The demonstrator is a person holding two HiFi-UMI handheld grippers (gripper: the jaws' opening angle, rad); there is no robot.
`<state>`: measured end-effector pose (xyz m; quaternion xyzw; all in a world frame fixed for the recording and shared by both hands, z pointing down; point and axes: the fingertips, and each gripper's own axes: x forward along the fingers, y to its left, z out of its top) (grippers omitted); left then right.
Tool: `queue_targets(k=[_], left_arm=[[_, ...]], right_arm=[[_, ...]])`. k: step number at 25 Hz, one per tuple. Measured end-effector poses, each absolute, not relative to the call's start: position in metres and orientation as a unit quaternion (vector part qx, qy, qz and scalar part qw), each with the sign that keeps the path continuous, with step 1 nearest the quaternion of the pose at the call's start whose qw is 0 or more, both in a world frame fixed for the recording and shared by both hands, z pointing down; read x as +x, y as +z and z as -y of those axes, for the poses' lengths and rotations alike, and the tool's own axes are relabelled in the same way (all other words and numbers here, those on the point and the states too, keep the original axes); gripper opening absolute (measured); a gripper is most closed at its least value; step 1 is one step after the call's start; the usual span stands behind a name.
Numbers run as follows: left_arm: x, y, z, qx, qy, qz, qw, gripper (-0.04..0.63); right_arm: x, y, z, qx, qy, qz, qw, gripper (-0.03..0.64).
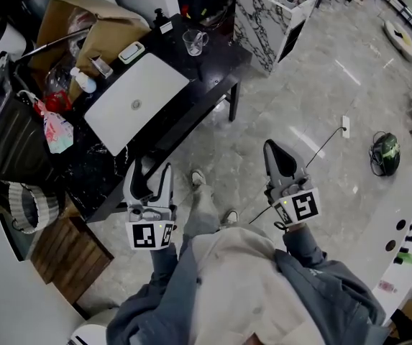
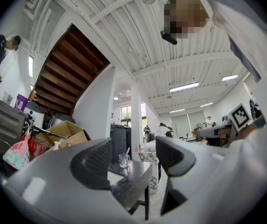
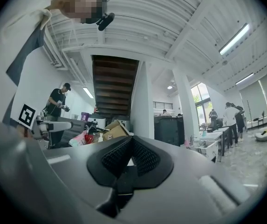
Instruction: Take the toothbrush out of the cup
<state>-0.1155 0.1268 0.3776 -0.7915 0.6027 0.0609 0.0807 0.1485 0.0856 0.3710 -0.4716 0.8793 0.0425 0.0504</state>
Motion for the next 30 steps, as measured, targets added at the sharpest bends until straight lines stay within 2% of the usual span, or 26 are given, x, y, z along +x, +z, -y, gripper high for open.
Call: queue_targets(k=[9,30], left_arm=[[-0.131,0.383,-0.034,-0.795,0.066,-0.597,0.084,0.313],[-0.167,0.382,0.163,-0.834,0.053,-0.545,0.073,0.313]], right_arm=[[0.135,0.369,0.004,-0.483,0.056,-0.872,0.060,0.005],[0.050,0.349,0.205,-0.495,0.065,-0.865,0.043,0.005]])
